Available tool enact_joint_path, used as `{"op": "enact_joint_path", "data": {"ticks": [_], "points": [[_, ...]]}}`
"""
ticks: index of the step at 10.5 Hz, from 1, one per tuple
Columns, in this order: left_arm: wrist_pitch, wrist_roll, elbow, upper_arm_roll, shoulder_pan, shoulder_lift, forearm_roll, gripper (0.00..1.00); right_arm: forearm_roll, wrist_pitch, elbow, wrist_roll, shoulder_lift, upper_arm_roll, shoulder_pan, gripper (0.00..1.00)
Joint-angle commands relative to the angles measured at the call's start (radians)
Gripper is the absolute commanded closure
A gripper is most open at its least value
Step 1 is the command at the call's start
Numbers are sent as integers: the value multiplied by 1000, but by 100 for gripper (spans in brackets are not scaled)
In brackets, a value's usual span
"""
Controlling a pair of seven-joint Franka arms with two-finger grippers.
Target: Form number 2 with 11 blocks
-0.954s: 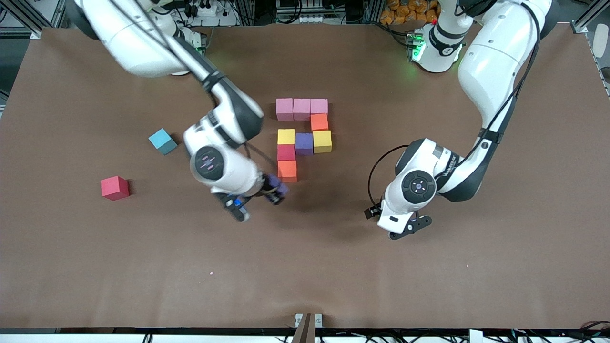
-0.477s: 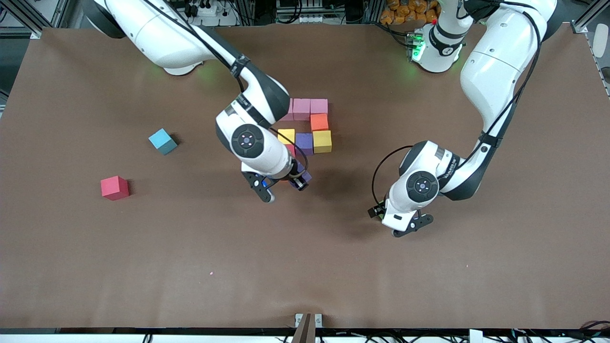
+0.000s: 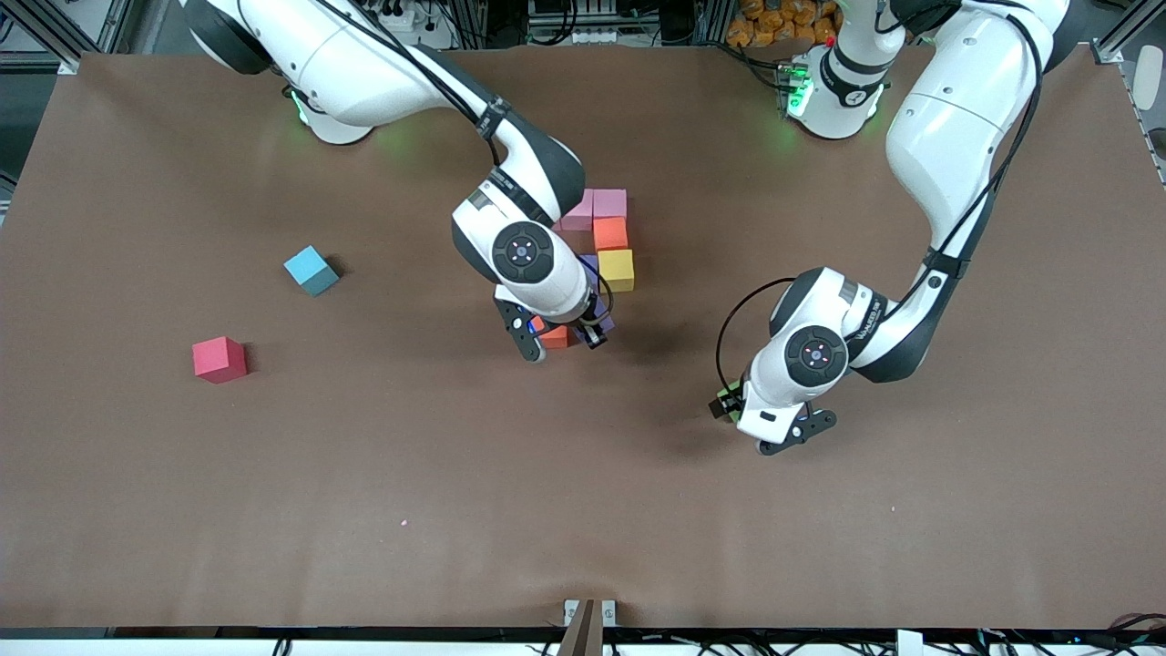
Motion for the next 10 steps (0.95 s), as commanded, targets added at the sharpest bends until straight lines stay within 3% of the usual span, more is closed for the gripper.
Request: {"op": "enact_joint_path", "data": {"ticks": [1, 3, 6, 8, 10], "points": [[-10, 0, -27, -5, 9, -31, 21, 0, -16, 41, 15, 152, 38, -63, 71, 45], [-10, 3, -30, -5, 7, -21, 21, 0, -16, 84, 18, 227, 75, -121, 131, 45], [-1, 4, -28, -4, 1, 8, 22, 0, -22, 97, 18, 301, 100, -157, 172, 46], [0, 6, -28, -4, 1, 17, 21, 29, -33, 89, 13, 345, 100, -172, 185, 46], [7, -11, -28, -4, 3, 22, 18, 38, -60, 86, 9, 399, 100, -183, 185, 46]]}}
